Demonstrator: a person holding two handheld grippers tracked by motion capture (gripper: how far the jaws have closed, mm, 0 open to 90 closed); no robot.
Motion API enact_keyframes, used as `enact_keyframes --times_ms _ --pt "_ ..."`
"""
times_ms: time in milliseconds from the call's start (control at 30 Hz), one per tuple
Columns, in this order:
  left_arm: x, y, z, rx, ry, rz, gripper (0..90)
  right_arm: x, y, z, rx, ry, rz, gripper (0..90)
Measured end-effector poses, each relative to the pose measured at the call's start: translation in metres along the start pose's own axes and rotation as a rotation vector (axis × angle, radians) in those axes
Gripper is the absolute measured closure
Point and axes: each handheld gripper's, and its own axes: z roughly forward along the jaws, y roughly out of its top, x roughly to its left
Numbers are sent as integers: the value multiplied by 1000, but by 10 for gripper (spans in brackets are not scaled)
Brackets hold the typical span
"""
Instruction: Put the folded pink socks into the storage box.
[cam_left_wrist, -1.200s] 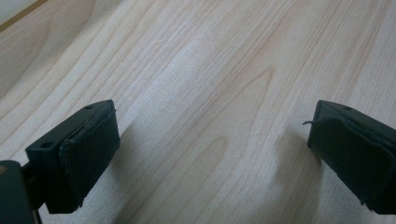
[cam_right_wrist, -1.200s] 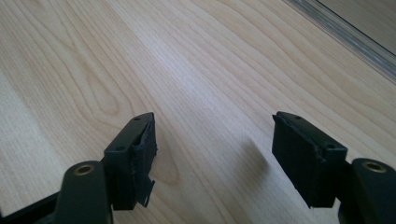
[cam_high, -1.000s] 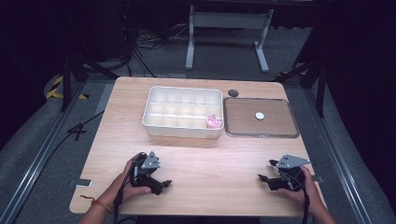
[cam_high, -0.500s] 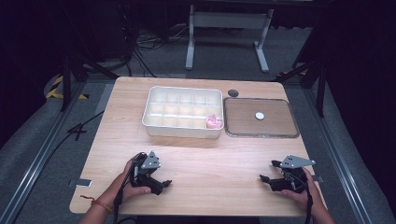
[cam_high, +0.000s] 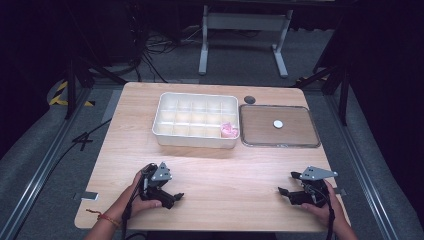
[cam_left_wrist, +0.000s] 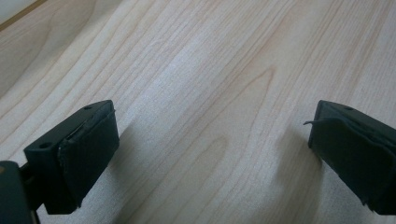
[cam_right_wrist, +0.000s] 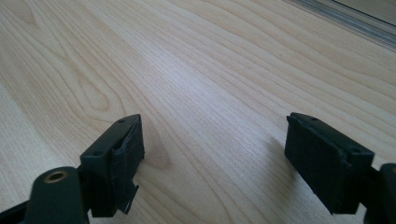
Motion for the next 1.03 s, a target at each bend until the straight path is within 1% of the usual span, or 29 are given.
enact_keyframes --times_ms 200,300,400,433,1033 --pt "0 0 0 1 -1 0 15 0 0 1 0 -1 2 197" --pt "1 1 0 5 -2 9 13 -1 1 1 0 -9 8 197" --pt "1 1 1 3 -1 8 11 -1 1 1 0 -15 15 197" --pt "0 1 1 1 0 2 10 -1 1 1 -1 -16 19 197" --pt "1 1 1 4 -2 4 5 -2 2 2 2 -23 21 188"
